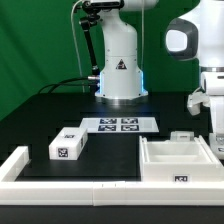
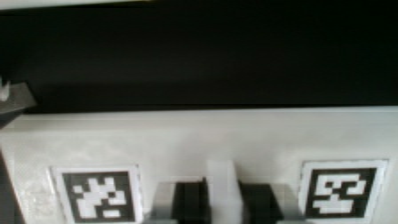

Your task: Assemble cabinet

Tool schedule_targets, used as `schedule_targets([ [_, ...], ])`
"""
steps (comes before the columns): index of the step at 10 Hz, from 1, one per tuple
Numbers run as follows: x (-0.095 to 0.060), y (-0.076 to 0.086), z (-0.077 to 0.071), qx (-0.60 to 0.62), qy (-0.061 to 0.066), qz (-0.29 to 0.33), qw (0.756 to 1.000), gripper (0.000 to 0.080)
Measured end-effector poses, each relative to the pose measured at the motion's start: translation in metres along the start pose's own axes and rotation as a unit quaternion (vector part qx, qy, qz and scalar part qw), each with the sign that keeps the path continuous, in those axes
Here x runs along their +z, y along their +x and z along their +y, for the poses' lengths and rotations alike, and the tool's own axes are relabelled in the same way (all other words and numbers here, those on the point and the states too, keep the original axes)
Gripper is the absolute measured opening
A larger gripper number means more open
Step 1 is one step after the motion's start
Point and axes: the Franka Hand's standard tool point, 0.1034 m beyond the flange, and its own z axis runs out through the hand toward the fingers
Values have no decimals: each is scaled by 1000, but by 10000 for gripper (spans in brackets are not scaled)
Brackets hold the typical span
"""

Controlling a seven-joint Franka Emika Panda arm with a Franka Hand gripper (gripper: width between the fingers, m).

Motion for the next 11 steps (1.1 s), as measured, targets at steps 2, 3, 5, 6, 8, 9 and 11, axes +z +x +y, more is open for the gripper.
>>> schedule_targets([
  [2,-1,0,0,-1,0,0,1000,67],
  [3,-7,-3,-4,-10,0,-4,1000,67],
  [5,-26,-14,-7,-18,-4,-13,1000,67],
  [6,-32,-22,-5,-33,-7,-15,999,67],
  [8,-37,-50,-4,-54,-4,-21,998,67],
  [9,-35,-61,-4,-55,0,-24,998,68],
  [11,-36,-73,-1,-53,1,-25,998,68],
])
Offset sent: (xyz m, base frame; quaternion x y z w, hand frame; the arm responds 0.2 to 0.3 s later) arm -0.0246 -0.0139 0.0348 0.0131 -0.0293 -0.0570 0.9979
